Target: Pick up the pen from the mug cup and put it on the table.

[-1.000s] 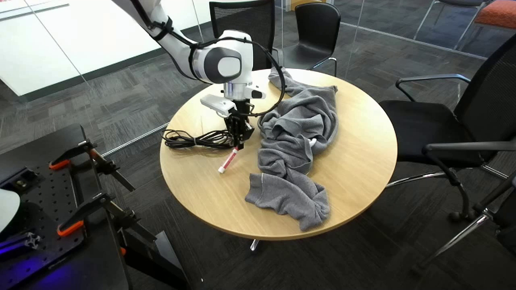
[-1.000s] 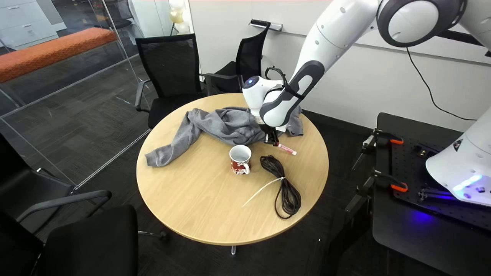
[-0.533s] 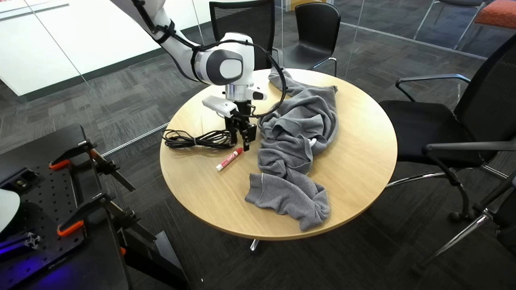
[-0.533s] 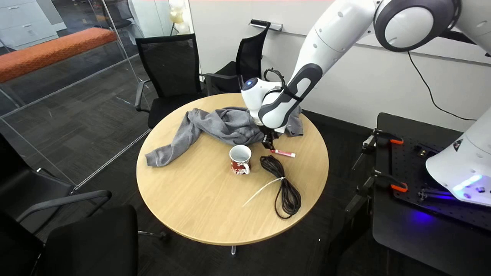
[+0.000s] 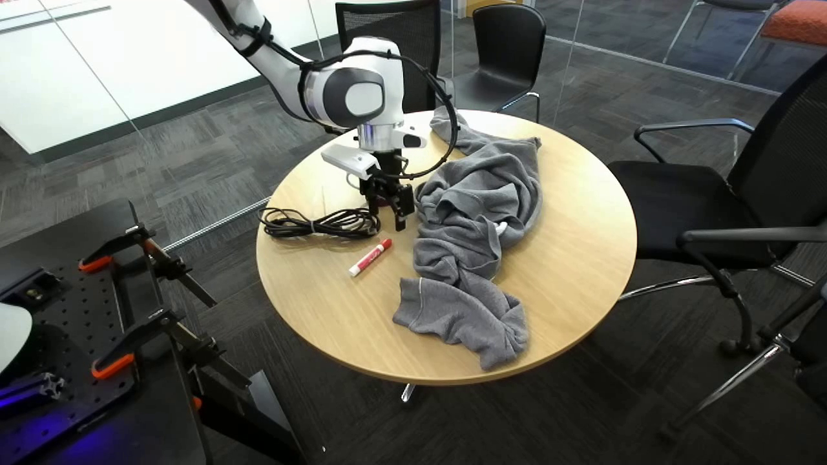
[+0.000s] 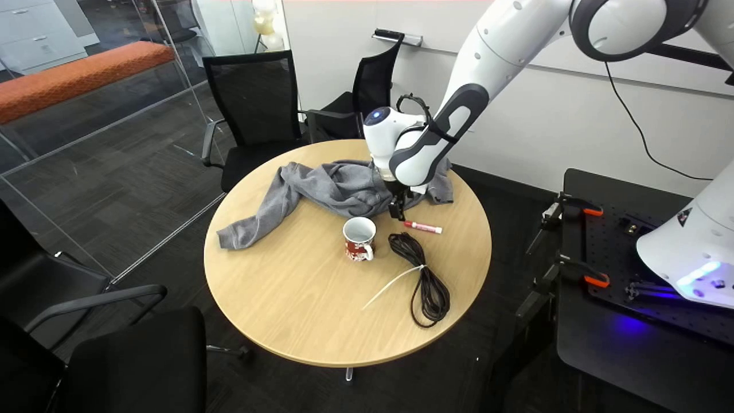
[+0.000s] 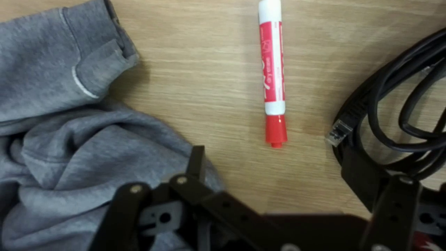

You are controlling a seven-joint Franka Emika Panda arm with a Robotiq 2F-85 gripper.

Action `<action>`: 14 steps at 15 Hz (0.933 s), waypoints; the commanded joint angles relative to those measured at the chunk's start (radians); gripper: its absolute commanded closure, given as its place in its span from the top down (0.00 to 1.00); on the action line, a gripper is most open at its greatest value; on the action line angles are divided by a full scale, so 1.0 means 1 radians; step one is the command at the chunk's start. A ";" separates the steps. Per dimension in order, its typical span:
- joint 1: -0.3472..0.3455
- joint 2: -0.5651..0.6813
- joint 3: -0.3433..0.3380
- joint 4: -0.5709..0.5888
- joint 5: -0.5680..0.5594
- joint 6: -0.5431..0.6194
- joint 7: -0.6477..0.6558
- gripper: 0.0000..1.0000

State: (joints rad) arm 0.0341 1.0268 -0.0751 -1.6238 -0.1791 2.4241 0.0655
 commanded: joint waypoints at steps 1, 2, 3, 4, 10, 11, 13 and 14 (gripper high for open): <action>0.027 -0.156 -0.028 -0.203 -0.004 0.106 0.035 1.00; 0.034 -0.189 -0.036 -0.249 -0.006 0.137 0.048 1.00; 0.040 -0.223 -0.043 -0.295 -0.008 0.171 0.059 1.00; 0.051 -0.262 -0.054 -0.346 -0.011 0.206 0.073 1.00; 0.175 -0.449 -0.176 -0.585 -0.070 0.351 0.182 1.00; 0.203 -0.474 -0.203 -0.616 -0.090 0.368 0.208 1.00; 0.257 -0.526 -0.255 -0.678 -0.138 0.397 0.256 1.00; 0.286 -0.549 -0.284 -0.707 -0.166 0.409 0.283 1.00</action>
State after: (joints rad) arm 0.2374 0.5866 -0.2799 -2.2033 -0.2751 2.7859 0.2680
